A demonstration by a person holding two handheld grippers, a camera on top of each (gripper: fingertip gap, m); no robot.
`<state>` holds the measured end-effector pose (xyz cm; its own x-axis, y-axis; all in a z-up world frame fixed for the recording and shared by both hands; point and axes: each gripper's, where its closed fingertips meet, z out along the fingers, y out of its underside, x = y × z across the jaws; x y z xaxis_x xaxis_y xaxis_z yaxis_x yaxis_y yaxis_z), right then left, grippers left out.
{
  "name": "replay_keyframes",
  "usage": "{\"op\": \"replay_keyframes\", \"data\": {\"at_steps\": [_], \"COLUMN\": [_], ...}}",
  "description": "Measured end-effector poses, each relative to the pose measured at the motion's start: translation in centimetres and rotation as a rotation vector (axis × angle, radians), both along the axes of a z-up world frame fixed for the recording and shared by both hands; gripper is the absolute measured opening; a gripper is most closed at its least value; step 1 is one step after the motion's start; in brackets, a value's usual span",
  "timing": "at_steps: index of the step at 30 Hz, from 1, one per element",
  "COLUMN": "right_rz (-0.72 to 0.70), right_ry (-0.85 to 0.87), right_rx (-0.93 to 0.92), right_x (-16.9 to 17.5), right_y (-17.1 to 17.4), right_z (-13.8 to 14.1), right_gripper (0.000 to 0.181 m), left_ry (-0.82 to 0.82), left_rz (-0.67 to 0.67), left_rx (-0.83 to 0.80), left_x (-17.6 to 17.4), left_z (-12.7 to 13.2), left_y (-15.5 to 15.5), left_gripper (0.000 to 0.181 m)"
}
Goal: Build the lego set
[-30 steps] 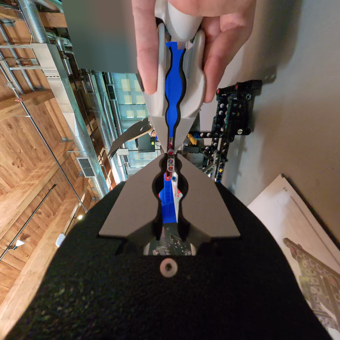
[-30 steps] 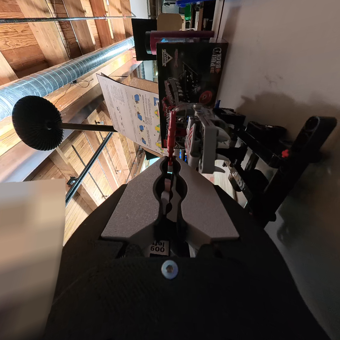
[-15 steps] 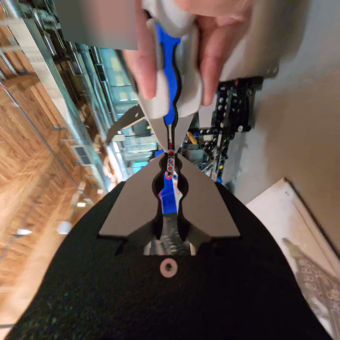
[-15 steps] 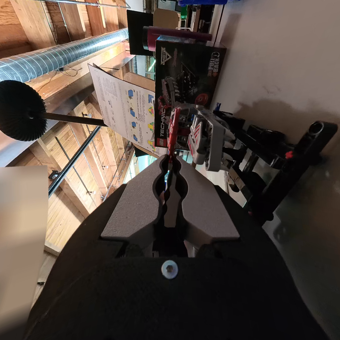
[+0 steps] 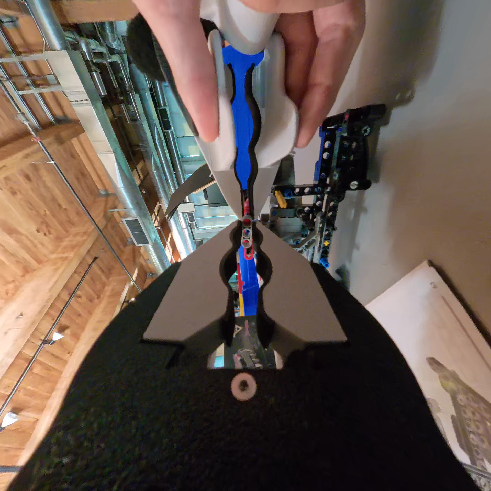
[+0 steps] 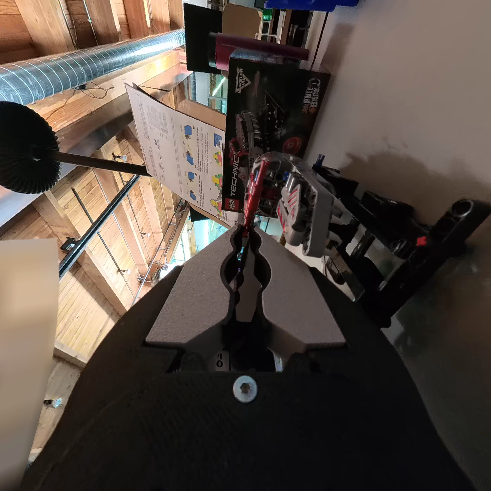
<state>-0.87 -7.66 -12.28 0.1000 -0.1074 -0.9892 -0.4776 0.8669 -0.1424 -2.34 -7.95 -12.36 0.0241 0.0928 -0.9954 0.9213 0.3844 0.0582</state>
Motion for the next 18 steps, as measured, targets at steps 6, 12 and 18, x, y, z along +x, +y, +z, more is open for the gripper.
{"op": "replay_keyframes", "data": {"at_steps": [6,12,18], "right_rz": [0.015,0.044,0.107], "right_ry": [0.029,-0.012,-0.407], "right_rx": [-0.031,-0.297,-1.229], "right_x": [-0.4,-2.5,-2.7], "right_y": [-0.1,-0.7,-2.0], "right_z": [-0.4,1.2,4.3], "right_gripper": [0.019,0.042,0.04], "left_ry": [-0.01,-0.022,-0.02], "left_rz": [-0.002,-0.003,-0.001], "left_rx": [-0.011,-0.019,-0.028], "left_x": [0.0,0.1,0.2], "left_z": [0.1,0.1,0.1], "left_y": [0.0,0.0,0.0], "left_gripper": [0.004,0.004,0.004]}}
